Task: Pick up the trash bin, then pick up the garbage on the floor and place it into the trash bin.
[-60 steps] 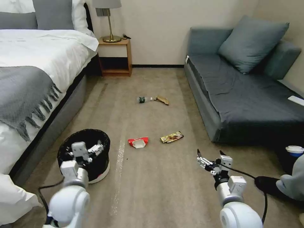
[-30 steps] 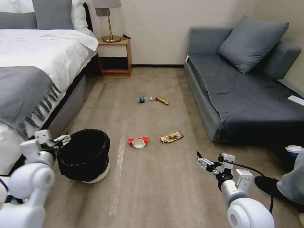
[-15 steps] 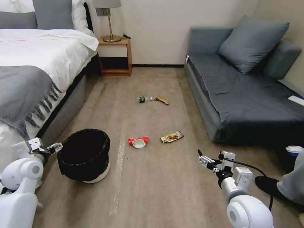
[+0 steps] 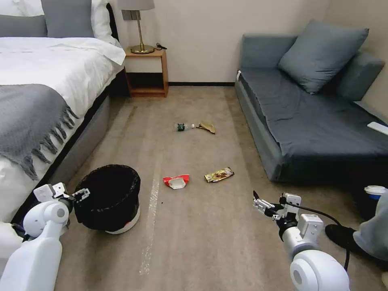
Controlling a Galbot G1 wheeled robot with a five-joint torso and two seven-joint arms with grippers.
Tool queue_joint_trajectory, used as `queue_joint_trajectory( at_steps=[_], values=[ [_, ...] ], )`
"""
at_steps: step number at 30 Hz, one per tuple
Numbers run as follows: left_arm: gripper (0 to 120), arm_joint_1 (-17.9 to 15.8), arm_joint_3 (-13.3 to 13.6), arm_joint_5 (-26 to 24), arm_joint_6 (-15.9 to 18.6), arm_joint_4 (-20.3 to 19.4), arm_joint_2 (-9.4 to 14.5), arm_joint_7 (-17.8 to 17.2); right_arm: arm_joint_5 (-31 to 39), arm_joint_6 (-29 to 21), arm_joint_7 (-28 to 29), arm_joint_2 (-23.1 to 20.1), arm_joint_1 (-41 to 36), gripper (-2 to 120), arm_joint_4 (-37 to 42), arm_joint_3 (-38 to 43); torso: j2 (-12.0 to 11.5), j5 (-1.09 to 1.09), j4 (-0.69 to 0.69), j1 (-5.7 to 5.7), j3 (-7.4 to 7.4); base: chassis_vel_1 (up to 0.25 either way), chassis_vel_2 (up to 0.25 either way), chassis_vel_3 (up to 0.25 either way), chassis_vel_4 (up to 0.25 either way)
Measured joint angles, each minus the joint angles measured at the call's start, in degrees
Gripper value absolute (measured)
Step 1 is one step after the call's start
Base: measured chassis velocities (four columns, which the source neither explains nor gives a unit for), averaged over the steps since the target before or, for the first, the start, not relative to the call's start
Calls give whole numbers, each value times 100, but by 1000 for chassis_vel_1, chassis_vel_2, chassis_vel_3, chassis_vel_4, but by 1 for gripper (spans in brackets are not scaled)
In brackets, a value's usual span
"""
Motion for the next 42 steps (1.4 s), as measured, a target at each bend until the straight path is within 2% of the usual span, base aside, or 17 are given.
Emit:
queue_joint_trajectory(
  at_steps=[4,9,11,14,15,17,20,21,24,27,28,30,31,32,35,40,42],
  values=[
    [92,-26,18,-58,16,28,-27,41,-63,11,-13,37,-18,100,-2,-75,0,2,-1,0,0,0,0,0,0],
    [69,66,21,-40,19,-71,-47,179,-96,34,-24,38,-29,100,-17,-130,0,1,-1,0,0,0,0,0,0],
    [68,86,20,-34,19,-86,-50,192,-91,35,-25,32,-34,100,-16,-129,0,1,0,0,0,0,0,0,0],
    [51,179,13,116,20,-106,-73,278,-81,47,-30,17,-65,100,-17,-129,0,4,-1,0,-1,0,0,0,0],
    [51,179,13,116,20,-106,-73,278,-81,47,-30,17,-65,100,-17,-129,0,4,-1,0,-1,0,0,0,0],
    [41,246,25,226,10,-92,-91,323,-79,49,-33,16,-72,100,-17,-144,1,6,0,0,-1,0,0,0,0],
    [34,289,23,272,10,-101,-105,344,-76,49,-37,15,-78,100,-14,-149,1,3,0,0,-1,0,0,0,0],
    [26,314,16,284,10,-138,-110,351,-75,49,-37,12,-82,100,-13,-150,1,2,0,0,-1,0,0,0,0],
    [21,337,2,290,10,-193,-113,354,-73,49,-37,11,-88,100,-11,-150,1,1,0,0,-1,0,0,0,0],
    [5,452,-66,383,12,-559,-117,364,-68,72,-38,24,-130,100,-2,-170,0,-5,-2,0,0,0,0,0,0],
    [5,452,-66,383,12,-559,-117,364,-68,72,-38,24,-130,100,-2,-170,0,-5,-2,0,0,0,0,0,0],
    [0,552,-112,721,-51,-888,-122,367,-65,117,-38,36,-142,100,3,-186,0,-1,-3,0,0,0,0,0,0],
    [0,552,-112,721,-51,-888,-122,367,-65,117,-38,36,-142,100,3,-186,0,-1,-3,0,0,0,0,0,0],
    [0,624,-126,922,-78,-1056,-134,367,-62,131,-38,37,-142,100,8,-188,0,-2,-2,0,0,0,0,0,0],
    [0,931,-135,1748,-218,-1671,-241,454,-20,138,-31,39,-113,100,16,-174,0,0,0,0,0,0,0,0,0],
    [0,1196,-132,2143,-313,-2073,-328,475,89,166,-27,36,-76,100,16,-156,0,0,-2,0,0,0,0,0,0],
    [0,1402,-139,2525,-451,-2294,-370,488,206,205,-26,38,-53,100,17,-149,0,2,-2,0,0,0,0,0,0]
  ],
)
